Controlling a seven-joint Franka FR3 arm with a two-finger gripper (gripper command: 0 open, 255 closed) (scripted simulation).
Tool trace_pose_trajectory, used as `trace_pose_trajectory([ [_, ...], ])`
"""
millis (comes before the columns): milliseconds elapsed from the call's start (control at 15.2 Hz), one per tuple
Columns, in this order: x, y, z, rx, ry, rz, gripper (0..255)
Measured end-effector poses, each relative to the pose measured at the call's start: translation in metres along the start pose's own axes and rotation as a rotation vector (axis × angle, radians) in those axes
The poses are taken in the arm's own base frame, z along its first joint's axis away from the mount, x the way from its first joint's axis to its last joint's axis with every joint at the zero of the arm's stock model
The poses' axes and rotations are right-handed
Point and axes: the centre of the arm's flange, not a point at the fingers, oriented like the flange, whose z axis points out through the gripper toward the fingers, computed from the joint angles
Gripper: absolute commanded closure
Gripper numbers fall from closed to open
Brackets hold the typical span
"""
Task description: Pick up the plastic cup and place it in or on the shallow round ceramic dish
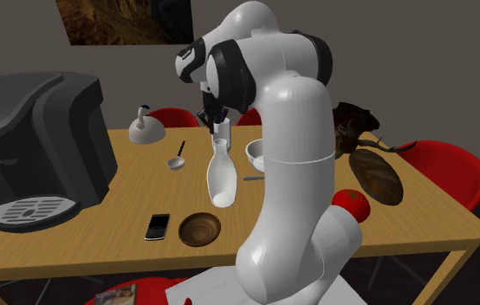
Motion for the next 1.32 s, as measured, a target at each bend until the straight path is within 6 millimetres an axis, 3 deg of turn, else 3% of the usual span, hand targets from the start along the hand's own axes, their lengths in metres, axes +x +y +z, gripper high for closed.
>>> trace_pose_trajectory([
  [264,-0.001,0.0,-0.018,0.0,0.0,0.0,255],
  [396,-0.012,-0.011,-0.023,0.0,0.0,0.0,255],
  [1320,-0.145,-0.132,-0.042,0.001,0.001,-0.001,255],
])
